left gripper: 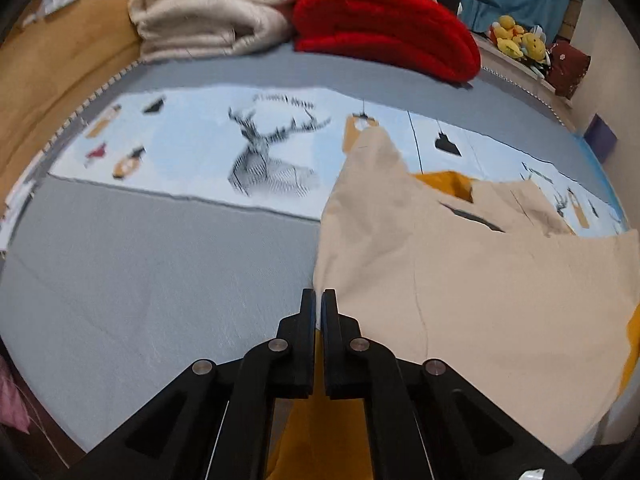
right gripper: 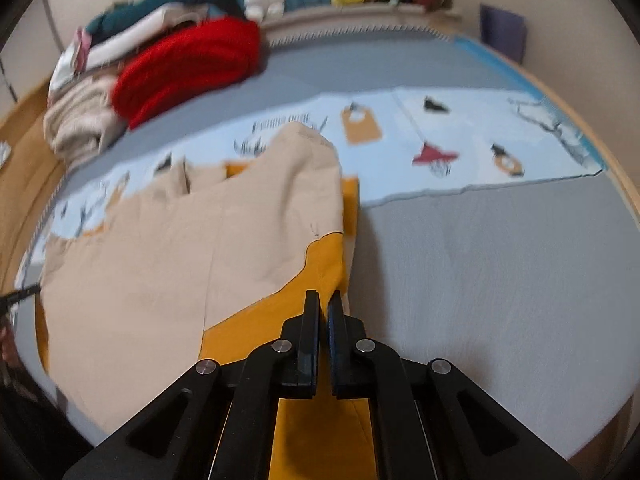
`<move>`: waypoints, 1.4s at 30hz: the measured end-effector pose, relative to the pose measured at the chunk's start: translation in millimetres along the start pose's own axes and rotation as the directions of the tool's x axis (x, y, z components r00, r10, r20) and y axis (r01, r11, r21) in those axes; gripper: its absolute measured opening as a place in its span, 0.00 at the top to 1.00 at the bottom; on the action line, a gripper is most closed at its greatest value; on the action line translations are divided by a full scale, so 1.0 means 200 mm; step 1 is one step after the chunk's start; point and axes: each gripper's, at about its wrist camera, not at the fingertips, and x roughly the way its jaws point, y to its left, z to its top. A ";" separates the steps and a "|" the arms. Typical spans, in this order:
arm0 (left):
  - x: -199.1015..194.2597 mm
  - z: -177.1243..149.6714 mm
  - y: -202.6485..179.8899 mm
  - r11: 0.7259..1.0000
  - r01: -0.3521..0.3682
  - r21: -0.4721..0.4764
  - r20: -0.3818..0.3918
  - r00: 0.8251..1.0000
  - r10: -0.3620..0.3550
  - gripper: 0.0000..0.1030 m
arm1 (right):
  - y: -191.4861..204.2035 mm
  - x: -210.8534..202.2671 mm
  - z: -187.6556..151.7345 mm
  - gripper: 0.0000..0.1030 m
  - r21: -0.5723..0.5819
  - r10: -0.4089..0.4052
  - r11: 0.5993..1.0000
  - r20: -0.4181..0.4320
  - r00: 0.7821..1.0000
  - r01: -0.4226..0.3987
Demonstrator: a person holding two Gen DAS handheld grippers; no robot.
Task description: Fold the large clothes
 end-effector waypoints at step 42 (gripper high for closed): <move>0.35 -0.09 0.04 0.999 0.034 0.001 -0.338 0.941 -0.031 0.88 | -0.23 0.34 -0.08 1.00 0.323 -0.071 0.932 -0.279 0.958 0.163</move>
